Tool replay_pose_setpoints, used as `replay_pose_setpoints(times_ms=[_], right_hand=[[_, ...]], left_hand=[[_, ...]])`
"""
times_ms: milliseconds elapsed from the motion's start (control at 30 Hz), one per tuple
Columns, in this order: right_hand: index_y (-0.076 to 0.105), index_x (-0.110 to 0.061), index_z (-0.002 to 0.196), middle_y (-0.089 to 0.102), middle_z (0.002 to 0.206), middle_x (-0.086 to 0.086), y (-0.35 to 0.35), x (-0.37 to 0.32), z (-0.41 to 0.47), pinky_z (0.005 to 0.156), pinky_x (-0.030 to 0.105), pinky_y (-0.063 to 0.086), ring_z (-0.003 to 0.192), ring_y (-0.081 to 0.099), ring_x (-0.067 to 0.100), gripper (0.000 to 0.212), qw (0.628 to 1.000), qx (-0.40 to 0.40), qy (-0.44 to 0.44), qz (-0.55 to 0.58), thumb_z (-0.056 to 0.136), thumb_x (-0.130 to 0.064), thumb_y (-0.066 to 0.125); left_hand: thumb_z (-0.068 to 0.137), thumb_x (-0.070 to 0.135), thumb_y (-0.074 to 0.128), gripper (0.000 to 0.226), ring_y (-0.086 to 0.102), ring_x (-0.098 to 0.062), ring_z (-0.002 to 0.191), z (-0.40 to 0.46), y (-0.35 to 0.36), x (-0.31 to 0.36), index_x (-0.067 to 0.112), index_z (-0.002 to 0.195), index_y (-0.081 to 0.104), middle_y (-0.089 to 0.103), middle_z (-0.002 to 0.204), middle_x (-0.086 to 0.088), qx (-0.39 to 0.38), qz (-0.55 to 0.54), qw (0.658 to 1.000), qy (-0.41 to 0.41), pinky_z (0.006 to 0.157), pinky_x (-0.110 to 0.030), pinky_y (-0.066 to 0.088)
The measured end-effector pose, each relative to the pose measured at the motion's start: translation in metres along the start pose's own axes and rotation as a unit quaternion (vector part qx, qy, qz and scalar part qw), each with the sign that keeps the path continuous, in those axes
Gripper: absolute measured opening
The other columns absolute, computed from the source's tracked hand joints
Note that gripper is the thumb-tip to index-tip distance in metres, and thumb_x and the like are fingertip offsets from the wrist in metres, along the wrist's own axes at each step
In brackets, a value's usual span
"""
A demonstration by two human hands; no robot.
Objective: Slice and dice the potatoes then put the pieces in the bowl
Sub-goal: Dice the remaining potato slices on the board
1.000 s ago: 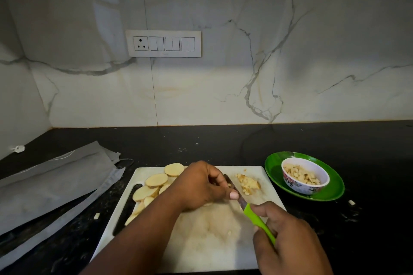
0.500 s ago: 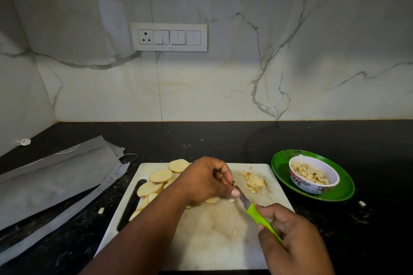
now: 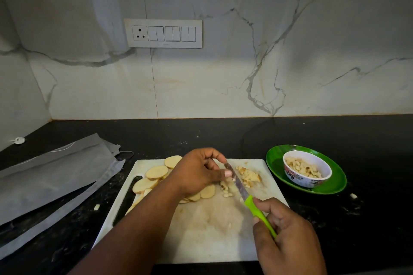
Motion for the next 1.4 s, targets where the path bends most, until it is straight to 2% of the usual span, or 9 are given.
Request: replay_pose_setpoints(times_ms=[100,200,367,567,733,867,1033,1133,1400], right_hand=[[0.066,-0.052,0.094,0.055,0.054,-0.012,0.003,-0.004,-0.002,0.053,0.016,0.046,0.051,0.055,0.006,0.027,0.999,-0.012,0.017,-0.028,0.075,-0.033,0.066],[0.063,-0.064,0.102,0.070,0.087,-0.022,0.010,-0.012,-0.005,0.081,0.016,0.053,0.088,0.067,0.003,0.038,0.995,-0.012,0.024,-0.091,0.068,-0.051,0.051],[0.049,-0.066,0.124,0.064,0.120,-0.024,0.001,-0.025,-0.001,0.095,0.012,0.041,0.117,0.058,0.003,0.040,0.983,-0.019,0.010,-0.184,0.087,-0.051,0.050],[0.050,-0.060,0.125,0.069,0.107,-0.018,-0.011,-0.014,0.004,0.088,0.019,0.048,0.105,0.064,0.007,0.043,0.981,0.014,0.012,-0.195,0.085,-0.045,0.053],[0.070,-0.051,0.096,0.066,0.067,-0.020,0.006,-0.009,-0.005,0.049,0.022,0.052,0.058,0.065,0.008,0.040,0.966,-0.009,0.018,-0.259,0.058,-0.038,0.068],[0.057,-0.059,0.121,0.071,0.101,-0.016,-0.007,-0.012,0.003,0.082,0.022,0.050,0.100,0.066,0.009,0.042,0.969,0.025,-0.017,-0.246,0.082,-0.043,0.058],[0.067,-0.053,0.113,0.072,0.084,-0.011,-0.001,-0.006,0.004,0.070,0.029,0.054,0.083,0.069,0.017,0.044,0.971,-0.004,0.046,-0.234,0.073,-0.034,0.071],[0.063,-0.055,0.115,0.072,0.089,-0.013,0.000,-0.003,0.003,0.075,0.029,0.053,0.089,0.068,0.016,0.044,0.971,0.002,0.036,-0.235,0.076,-0.036,0.068],[0.068,-0.052,0.107,0.070,0.079,-0.017,0.002,0.006,0.004,0.060,0.027,0.054,0.073,0.069,0.014,0.047,0.971,0.016,0.023,-0.239,0.065,-0.032,0.074]], left_hand=[[0.099,0.027,0.071,0.007,0.062,-0.017,0.067,-0.001,-0.009,0.003,0.028,0.097,0.077,0.071,0.072,0.005,0.064,-0.010,0.998,0.020,0.068,-0.033,0.053],[0.105,0.027,0.061,0.020,0.068,-0.011,0.078,-0.001,-0.014,0.004,0.033,0.096,0.077,0.073,0.075,0.013,0.094,0.009,0.995,0.013,0.078,-0.037,0.060],[0.103,0.027,0.064,0.017,0.067,-0.007,0.070,-0.005,-0.018,0.011,0.034,0.097,0.078,0.075,0.082,0.011,0.099,0.041,0.994,0.029,0.061,-0.022,0.056],[0.104,0.017,0.060,0.027,0.071,-0.006,0.090,-0.007,-0.046,0.004,0.037,0.096,0.076,0.076,0.090,0.011,0.110,0.086,0.990,0.006,0.077,-0.023,0.055],[0.098,0.013,0.070,0.026,0.071,-0.002,0.096,-0.011,-0.069,0.006,0.037,0.107,0.074,0.079,0.086,0.011,0.107,0.087,0.990,-0.022,0.089,-0.027,0.054],[0.096,0.018,0.075,0.020,0.077,-0.011,0.089,-0.014,-0.082,0.006,0.035,0.107,0.076,0.080,0.085,0.007,0.113,0.034,0.993,-0.031,0.091,-0.034,0.061],[0.103,0.017,0.063,0.048,0.062,0.006,0.114,-0.017,-0.077,0.008,0.044,0.141,0.055,0.078,0.107,0.019,-0.005,0.103,0.995,-0.018,0.108,-0.024,0.042],[0.090,0.015,0.080,0.062,0.065,0.007,0.109,-0.019,-0.078,0.005,0.044,0.141,0.056,0.077,0.105,0.020,-0.032,0.173,0.984,-0.028,0.091,-0.010,0.041],[0.071,0.028,0.095,0.043,0.054,-0.001,0.100,-0.036,-0.090,0.001,0.038,0.107,0.074,0.059,0.115,0.023,-0.096,0.311,0.936,-0.132,0.081,-0.023,0.043]])
Point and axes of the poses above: each hand's wrist, its own z-axis towards the middle knuckle, its own y-axis out of the palm, x = y × z, the point moved 5 cm from there along z, towards the middle knuckle
